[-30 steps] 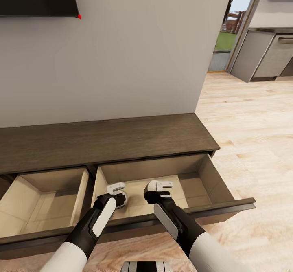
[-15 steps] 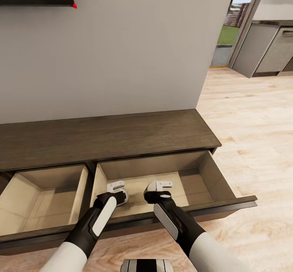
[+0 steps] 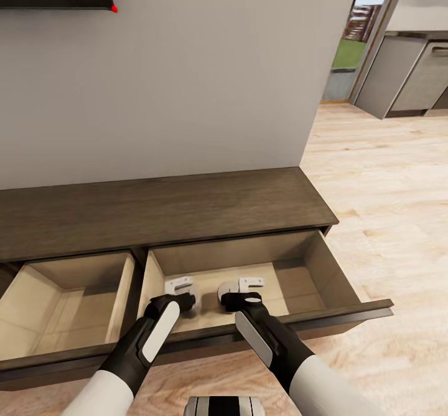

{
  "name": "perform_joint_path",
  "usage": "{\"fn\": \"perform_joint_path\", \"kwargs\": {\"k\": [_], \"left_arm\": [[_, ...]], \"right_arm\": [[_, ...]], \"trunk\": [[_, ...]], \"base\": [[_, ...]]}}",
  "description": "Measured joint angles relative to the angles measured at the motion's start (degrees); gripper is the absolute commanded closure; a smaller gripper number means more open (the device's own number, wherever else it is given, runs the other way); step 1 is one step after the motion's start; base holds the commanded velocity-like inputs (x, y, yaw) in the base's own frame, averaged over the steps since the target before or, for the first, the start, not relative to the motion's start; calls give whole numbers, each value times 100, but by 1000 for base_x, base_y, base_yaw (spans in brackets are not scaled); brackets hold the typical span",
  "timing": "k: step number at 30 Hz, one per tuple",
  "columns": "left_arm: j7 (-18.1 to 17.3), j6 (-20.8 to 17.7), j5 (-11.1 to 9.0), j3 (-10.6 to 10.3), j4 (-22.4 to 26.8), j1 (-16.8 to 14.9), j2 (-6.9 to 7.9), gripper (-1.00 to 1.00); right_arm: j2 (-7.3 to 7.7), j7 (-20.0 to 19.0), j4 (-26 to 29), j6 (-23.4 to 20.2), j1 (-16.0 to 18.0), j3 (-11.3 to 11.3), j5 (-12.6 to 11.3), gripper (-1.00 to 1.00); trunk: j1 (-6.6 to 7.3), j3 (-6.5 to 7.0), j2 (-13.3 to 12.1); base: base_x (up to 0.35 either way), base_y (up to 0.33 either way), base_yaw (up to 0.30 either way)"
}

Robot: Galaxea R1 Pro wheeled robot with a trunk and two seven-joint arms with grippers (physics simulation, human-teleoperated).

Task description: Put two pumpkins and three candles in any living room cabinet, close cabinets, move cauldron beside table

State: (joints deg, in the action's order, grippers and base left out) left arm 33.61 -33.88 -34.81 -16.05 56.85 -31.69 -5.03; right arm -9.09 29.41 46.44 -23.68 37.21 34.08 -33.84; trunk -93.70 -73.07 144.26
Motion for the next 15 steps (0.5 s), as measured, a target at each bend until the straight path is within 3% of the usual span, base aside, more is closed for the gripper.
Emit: {"fn": "perform_joint_path", "kwargs": {"k": [6, 15], "left_arm": [[-6, -1, -5, 3, 31, 0, 0, -100], [-17, -45, -70, 26, 38, -1, -5, -100]], "right_arm": [[0, 0, -2, -1, 0, 0, 0, -100], [2, 6, 8, -47, 0, -4, -16, -100]], "trunk": [[0, 0, 0], [24, 199, -12]], "base": [[0, 0, 0], [0, 0, 0]]}}
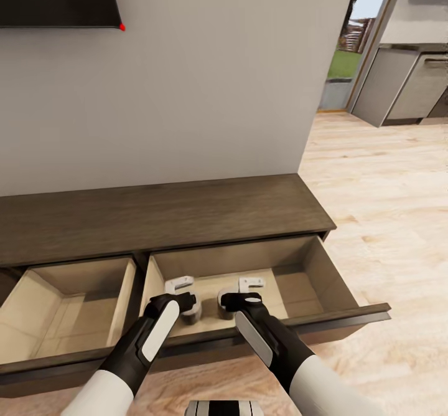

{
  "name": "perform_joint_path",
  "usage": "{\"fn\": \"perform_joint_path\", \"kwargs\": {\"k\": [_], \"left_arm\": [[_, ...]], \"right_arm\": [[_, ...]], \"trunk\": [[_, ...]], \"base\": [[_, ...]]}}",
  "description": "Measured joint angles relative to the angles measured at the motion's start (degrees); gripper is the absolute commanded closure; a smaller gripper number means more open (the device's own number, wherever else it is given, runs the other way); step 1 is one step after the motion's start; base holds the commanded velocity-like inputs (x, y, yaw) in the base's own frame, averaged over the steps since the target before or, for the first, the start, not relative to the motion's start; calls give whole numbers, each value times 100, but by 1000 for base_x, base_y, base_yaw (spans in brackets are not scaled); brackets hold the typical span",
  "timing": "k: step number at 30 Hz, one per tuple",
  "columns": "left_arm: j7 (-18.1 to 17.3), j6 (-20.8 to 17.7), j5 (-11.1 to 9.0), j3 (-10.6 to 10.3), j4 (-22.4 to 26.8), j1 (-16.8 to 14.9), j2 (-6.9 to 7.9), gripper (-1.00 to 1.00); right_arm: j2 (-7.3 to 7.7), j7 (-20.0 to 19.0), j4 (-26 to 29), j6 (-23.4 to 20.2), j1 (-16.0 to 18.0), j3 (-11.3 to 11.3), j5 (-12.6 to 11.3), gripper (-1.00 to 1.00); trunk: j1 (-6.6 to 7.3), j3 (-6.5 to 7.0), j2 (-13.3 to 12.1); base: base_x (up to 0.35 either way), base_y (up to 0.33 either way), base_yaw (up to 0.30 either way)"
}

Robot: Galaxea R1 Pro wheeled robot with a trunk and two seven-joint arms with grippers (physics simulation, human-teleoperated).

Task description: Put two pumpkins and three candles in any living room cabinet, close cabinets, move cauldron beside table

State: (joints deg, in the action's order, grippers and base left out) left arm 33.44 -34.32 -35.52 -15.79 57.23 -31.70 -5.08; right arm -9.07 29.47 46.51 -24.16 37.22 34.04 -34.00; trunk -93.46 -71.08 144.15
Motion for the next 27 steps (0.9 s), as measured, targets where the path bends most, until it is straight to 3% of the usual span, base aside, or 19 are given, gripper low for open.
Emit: {"fn": "perform_joint_path", "kwargs": {"k": [17, 27], "left_arm": [[-9, -62, -12, 62, 265, 2, 12, -100], [-10, -69, -9, 60, 290, 1, 14, -100]], "right_arm": [[24, 9, 99, -71, 0, -49, -64, -100], [56, 13, 715, -155, 0, -49, -60, -100]], "trunk": [[44, 377, -23], [69, 599, -36]], "base": [[-41, 0, 0], [-122, 0, 0]]}}
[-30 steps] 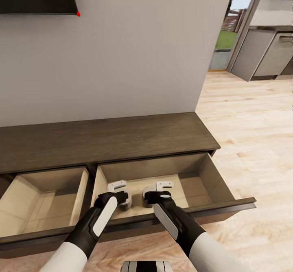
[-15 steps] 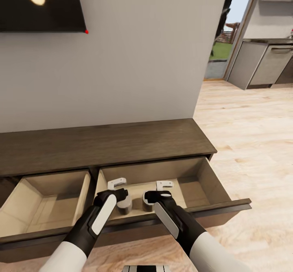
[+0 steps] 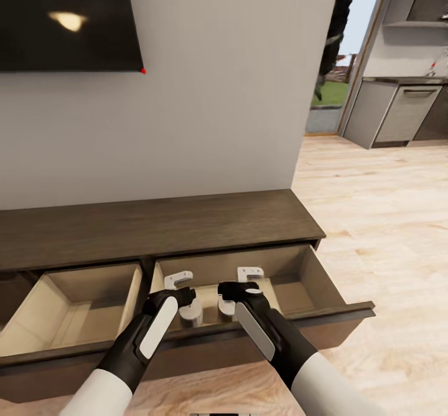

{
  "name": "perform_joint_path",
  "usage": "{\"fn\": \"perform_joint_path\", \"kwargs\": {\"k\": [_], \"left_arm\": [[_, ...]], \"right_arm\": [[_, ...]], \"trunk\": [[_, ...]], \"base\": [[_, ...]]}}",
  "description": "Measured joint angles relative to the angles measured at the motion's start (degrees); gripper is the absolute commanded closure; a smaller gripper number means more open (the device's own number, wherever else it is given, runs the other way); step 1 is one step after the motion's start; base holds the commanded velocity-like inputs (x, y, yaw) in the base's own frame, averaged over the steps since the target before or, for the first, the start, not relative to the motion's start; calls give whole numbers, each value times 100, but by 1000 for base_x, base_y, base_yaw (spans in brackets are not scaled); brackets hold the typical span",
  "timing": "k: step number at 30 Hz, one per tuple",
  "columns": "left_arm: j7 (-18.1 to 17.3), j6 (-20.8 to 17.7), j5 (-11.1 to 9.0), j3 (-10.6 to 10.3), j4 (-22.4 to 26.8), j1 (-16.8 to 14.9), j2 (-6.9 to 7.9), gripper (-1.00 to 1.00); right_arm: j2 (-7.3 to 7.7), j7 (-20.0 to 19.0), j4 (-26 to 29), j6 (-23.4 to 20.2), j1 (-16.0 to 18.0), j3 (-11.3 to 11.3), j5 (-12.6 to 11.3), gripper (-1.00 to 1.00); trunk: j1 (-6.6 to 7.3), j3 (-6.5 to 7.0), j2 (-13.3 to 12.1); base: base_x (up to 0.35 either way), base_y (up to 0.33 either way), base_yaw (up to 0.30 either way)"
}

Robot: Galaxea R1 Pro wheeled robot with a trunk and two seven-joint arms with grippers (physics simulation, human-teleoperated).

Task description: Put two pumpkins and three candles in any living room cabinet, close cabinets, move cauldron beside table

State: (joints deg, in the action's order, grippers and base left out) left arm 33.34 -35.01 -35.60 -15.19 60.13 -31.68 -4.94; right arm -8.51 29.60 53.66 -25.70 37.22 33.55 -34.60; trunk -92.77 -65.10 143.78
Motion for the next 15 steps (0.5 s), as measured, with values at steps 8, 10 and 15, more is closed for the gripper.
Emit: {"fn": "perform_joint_path", "kwargs": {"k": [8, 10, 15], "left_arm": [[0, -1, -3, 0, 1, 1, 0, -100], [0, -4, -6, 0, 1, 0, 0, -100], [0, -9, -8, 9, 1, 1, 6, -100]], "right_arm": [[2, -4, 108, -33, 0, -1, -1, -100], [2, -1, 116, -35, 0, 1, 0, -100], [4, 34, 392, -44, 0, 3, 1, -100]], "trunk": [[21, 177, -11], [26, 222, -13], [39, 333, -20]], "base": [[-5, 0, 0], [0, 0, 0], [0, 0, 0]]}}
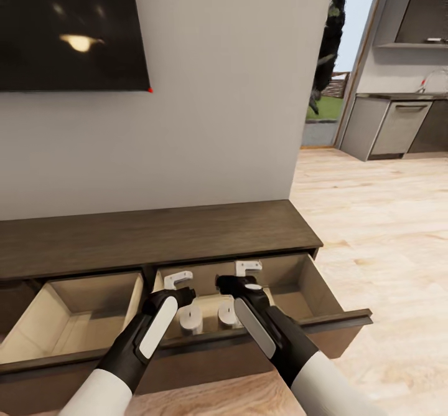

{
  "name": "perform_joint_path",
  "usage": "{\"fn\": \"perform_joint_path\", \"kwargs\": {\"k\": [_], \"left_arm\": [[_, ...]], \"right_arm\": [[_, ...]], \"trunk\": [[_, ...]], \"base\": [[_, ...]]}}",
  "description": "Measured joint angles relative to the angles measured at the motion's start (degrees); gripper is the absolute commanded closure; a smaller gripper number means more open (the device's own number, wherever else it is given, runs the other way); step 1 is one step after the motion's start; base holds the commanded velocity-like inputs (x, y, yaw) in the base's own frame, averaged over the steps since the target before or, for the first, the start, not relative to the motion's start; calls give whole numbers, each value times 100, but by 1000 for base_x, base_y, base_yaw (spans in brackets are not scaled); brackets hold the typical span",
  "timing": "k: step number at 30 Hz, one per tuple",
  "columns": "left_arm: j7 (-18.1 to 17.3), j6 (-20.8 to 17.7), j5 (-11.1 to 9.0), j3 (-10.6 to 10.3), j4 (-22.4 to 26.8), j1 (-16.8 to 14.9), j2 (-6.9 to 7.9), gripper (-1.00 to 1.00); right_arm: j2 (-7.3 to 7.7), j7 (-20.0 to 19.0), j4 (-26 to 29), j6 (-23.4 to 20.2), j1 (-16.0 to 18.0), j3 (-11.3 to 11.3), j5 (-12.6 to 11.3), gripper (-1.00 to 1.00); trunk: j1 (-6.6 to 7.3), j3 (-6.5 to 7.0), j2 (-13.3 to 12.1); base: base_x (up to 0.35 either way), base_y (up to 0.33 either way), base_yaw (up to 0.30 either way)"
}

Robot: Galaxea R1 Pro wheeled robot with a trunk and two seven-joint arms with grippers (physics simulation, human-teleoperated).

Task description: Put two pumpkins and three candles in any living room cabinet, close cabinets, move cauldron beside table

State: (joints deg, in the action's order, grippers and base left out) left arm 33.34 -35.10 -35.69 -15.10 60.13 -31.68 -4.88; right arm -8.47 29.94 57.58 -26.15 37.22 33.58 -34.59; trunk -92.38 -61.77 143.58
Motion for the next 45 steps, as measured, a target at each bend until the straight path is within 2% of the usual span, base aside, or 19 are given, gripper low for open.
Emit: {"fn": "perform_joint_path", "kwargs": {"k": [6, 20, 22, 24, 27, 32, 38, 45], "left_arm": [[0, -1, 0, 5, 0, 1, 2, -100], [-1, -1, 0, 17, 6, 0, 40, -100], [-6, -2, 0, 17, 8, -1, 52, -100], [-7, -2, 0, 19, 10, -1, 71, -100], [-8, -22, 2, 158, 99, 2, 81, -100], [-9, -347, 6, 321, 313, 10, 82, -100], [-9, -399, 7, 337, 339, 14, 82, -100], [-9, -403, 2, 339, 341, 15, 82, -100]], "right_arm": [[-7, 12, 453, -202, 0, -1, 9, -100], [-4, 13, 475, -240, -1, -23, 10, -100], [8, 12, 475, -242, 0, -110, 4, -100], [15, 10, 484, -247, -2, -301, -1, -100], [12, 5, 593, -250, -2, -530, -10, -100], [12, 3, 739, -250, -4, -618, -14, -100], [13, 4, 757, -251, -8, -626, -31, -100], [20, 4, 763, -252, -8, -627, -184, -100]], "trunk": [[13, 133, -8], [51, 443, -27], [57, 488, -30], [62, 532, -32], [70, 599, -36], [176, 689, -235], [307, 817, -476], [460, 985, -756]], "base": [[-85, 0, 0], [-37, 0, 0], [0, 0, 0], [0, 0, 0], [0, 0, 0], [-82, 0, -2], [-275, 0, -154], [-315, 0, -216]]}}
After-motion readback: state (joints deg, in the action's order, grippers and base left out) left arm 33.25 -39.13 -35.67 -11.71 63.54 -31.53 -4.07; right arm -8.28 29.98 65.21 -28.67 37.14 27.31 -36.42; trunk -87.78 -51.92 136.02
